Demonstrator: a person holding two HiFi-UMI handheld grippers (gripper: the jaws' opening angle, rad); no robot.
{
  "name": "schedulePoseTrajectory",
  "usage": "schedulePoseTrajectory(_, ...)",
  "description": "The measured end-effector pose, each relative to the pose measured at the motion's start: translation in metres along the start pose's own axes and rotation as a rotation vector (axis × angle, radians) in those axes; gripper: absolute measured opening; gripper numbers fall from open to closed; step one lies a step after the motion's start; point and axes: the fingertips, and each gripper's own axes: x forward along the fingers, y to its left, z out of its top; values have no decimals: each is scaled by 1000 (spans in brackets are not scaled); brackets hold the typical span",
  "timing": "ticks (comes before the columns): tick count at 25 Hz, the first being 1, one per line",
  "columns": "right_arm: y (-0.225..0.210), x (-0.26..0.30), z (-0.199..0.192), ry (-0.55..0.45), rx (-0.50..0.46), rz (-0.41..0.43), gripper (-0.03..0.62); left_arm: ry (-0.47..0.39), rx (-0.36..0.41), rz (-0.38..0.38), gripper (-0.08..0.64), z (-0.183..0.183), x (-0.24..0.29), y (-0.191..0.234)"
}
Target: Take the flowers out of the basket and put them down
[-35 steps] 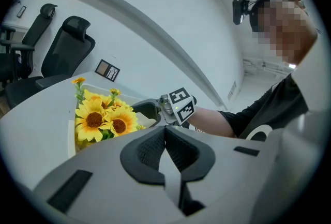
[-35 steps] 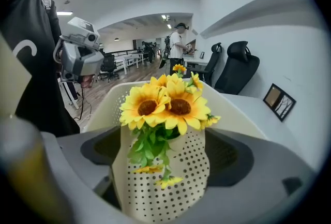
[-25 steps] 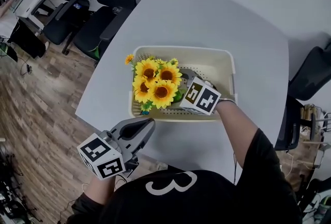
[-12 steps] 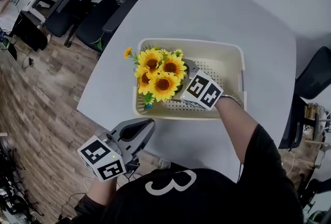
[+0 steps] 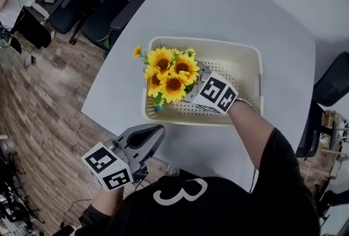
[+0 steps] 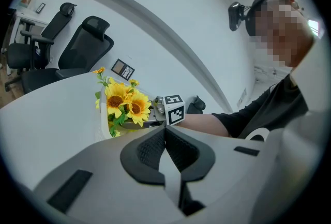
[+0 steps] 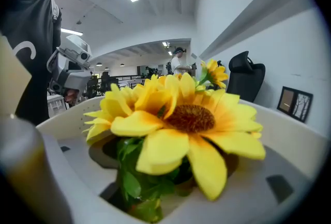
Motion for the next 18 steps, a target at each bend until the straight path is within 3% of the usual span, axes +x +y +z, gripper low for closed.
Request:
schedulePoseTrajectory(10,0,-5,-3,9,-41,-18,218,-3,0,16,12,-1,-2,0)
schedulePoseTrajectory(18,2,-4,-1,13,-50,-24,187,1,2,28,12,-2,-7,0)
